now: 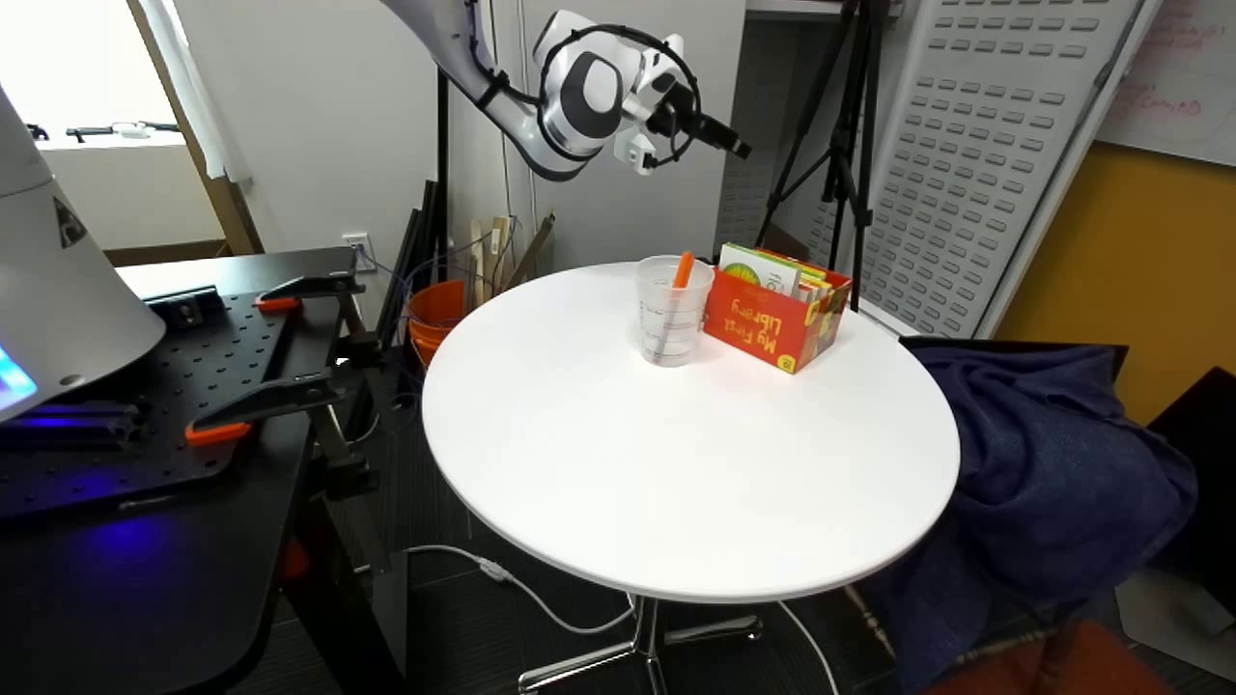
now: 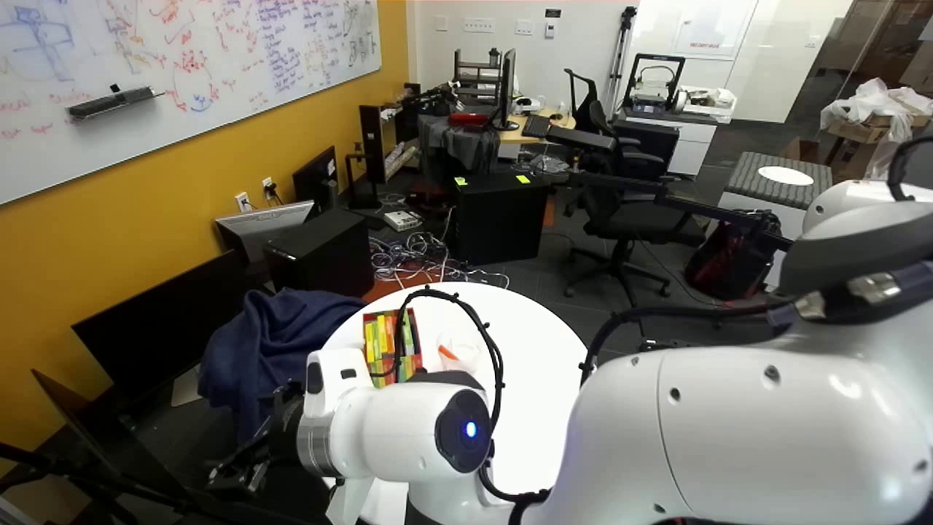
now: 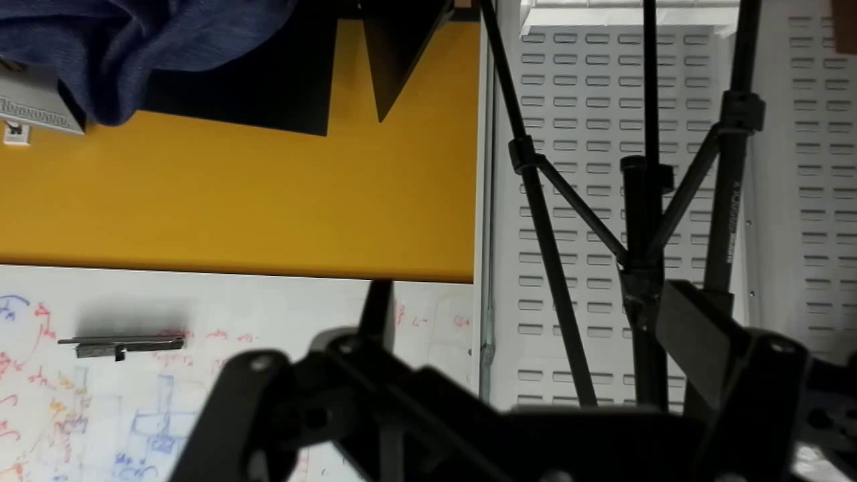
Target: Pick up the pen and put it in the cup
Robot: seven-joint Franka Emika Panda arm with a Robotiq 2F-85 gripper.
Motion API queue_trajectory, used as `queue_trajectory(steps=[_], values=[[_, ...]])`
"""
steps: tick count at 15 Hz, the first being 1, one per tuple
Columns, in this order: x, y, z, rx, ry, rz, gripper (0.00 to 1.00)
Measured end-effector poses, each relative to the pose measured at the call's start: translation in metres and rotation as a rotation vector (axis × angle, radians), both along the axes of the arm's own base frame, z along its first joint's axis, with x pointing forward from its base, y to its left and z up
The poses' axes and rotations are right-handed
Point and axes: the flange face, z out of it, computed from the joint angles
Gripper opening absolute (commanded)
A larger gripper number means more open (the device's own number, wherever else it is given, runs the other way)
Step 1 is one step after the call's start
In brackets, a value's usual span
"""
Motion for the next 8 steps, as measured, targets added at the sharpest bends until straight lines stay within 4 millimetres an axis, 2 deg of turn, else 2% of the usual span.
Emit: queue_trajectory(steps=[8], values=[[0.063,-0.088,0.017,-0.026,0.037,0.003,1.0]])
